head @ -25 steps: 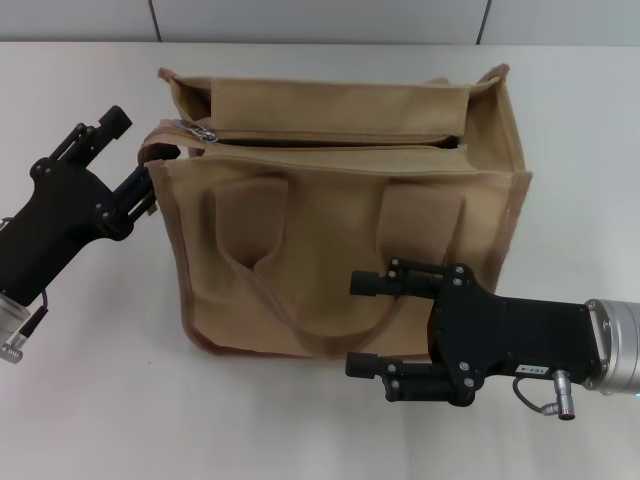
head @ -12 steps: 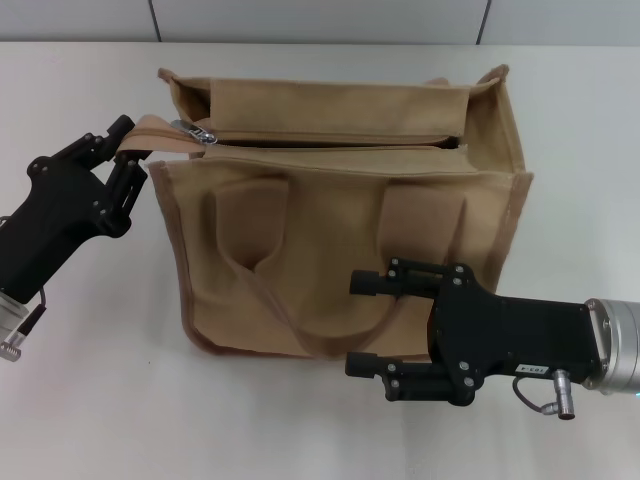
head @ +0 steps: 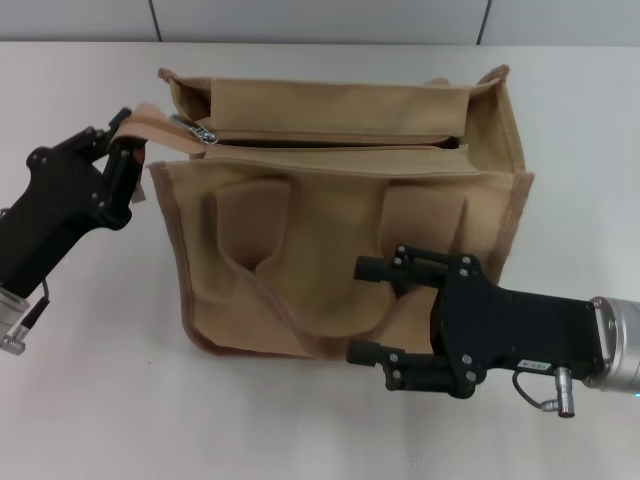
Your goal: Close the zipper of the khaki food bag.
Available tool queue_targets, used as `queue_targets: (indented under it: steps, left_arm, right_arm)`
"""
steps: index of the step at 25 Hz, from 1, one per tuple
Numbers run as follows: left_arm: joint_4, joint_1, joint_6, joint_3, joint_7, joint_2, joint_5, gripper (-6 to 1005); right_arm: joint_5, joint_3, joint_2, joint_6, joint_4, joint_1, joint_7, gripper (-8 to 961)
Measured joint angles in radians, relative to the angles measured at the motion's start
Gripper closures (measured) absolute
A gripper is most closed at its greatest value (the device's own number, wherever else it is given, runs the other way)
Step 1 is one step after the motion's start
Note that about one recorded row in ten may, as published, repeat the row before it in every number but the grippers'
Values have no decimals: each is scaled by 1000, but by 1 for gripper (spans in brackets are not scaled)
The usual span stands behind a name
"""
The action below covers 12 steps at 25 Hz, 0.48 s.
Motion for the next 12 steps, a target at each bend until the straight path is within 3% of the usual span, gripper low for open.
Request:
queue_targets:
  steps: [5, 9, 12]
  left_arm:
    - [-24, -34, 181, -1, -45, -1, -6, 926]
    - [-25, -45, 219, 5, -70, -3, -4, 926]
    - [-24, -42, 172, -11, -72, -2, -12, 926]
  right_arm:
    - [81, 4, 0, -81, 49, 3, -24, 219]
    - [143, 1, 0, -98, 68, 13, -25, 219]
    - [180, 6, 0, -82, 78, 29, -10, 219]
